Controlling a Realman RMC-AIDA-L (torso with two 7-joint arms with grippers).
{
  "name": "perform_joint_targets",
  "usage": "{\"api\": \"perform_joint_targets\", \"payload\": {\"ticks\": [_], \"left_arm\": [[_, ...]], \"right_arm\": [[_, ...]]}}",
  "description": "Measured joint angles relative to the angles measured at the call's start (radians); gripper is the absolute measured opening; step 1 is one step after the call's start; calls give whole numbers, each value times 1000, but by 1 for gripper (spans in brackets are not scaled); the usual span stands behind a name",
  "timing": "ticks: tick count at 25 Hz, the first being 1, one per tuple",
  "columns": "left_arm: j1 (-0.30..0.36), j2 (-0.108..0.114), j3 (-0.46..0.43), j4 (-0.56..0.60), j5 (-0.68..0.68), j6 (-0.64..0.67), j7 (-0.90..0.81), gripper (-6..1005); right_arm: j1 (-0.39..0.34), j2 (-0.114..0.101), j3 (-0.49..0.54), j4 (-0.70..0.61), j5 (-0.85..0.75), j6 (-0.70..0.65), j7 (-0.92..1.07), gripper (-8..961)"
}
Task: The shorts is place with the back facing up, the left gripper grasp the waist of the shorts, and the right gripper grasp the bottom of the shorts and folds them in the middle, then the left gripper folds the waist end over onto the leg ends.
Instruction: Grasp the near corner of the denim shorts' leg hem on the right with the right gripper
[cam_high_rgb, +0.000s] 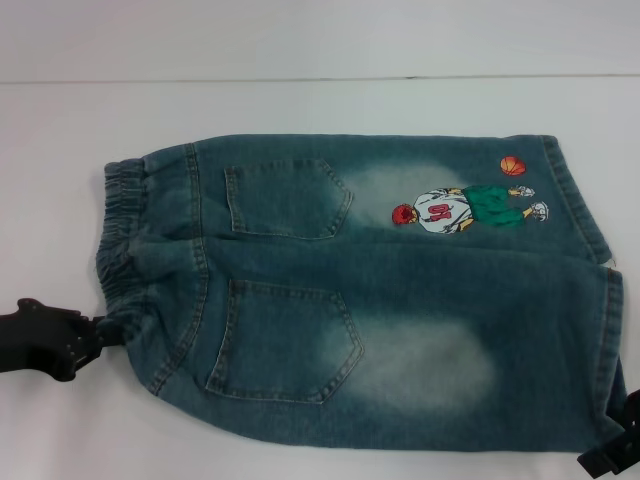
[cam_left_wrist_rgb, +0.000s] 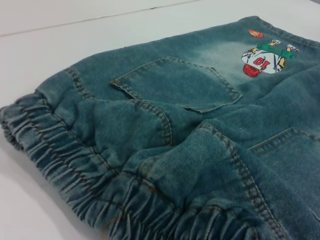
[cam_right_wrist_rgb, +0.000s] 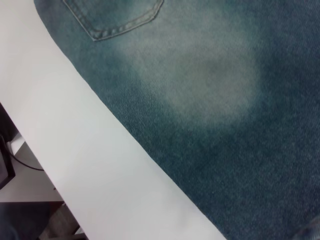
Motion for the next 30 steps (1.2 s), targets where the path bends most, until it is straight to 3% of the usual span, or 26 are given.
{"api": "perform_joint_targets", "payload": {"ticks": [2,7,18,29,30], "left_arm": [[-1,1,-1,0,0,0,0,85],[-5,2,-2,-3,0,-1,0,85],[-9,5,0,-9,-5,-8,-7,86],[-8,1,-7,-24,-9,-14,-8,86],[-8,1,-9,-26,-11,-14,-8,86]], "right_arm": [[-4,1,-1,-9,0,5,0,906],[-12,2,-11,-23,-1,18,-17,721],[-9,1,-40,-29,-29,29,-10,473],[-53,7,-60,-59,-20,103,-47,41],[-57,7,-53,-60,0,99,-66,42]]}}
